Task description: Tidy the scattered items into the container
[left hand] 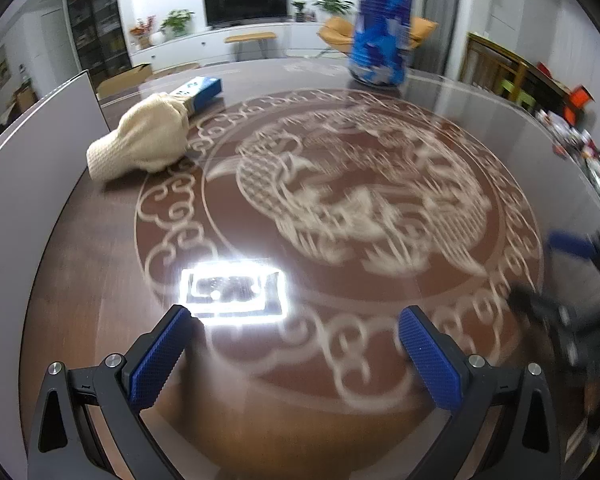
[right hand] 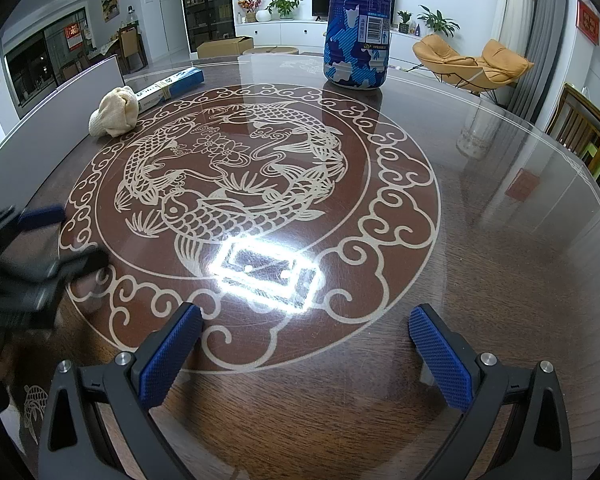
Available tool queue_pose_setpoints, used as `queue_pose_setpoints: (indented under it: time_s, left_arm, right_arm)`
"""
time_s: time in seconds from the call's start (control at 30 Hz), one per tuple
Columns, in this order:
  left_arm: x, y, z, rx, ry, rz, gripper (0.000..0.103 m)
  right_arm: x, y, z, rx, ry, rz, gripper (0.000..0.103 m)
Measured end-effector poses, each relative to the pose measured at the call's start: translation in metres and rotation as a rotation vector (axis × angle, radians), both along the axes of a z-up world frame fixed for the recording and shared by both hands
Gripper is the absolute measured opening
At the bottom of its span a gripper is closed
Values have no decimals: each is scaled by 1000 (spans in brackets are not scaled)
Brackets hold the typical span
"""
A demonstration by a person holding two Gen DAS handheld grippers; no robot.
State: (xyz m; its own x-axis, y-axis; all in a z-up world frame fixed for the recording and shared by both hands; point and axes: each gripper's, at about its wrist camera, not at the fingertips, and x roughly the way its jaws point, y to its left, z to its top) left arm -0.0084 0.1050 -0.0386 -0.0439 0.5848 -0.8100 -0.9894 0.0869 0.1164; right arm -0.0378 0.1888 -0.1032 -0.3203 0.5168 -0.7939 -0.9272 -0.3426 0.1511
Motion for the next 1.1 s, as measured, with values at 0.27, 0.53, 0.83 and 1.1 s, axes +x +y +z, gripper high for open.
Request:
queue_pose_setpoints:
  time_s: [0.27,0.53,0.83,1.1]
  left_arm:
    - [-10,-28,2,-29,4,-9,103]
    - [-18,-26,3,-19,2,-38,103]
    - [-19,-34,4,-15,5,-63,103]
    - [-21,-36,5,-16,4,-88,103]
  right_arm:
    - [0,0,0,-2,-1,-1,103]
    - [0,0,0,-6,-2,-2,103]
    - [-37,59,3,-48,-20,133,103]
    - [-176,196,73,-52,71,203,102]
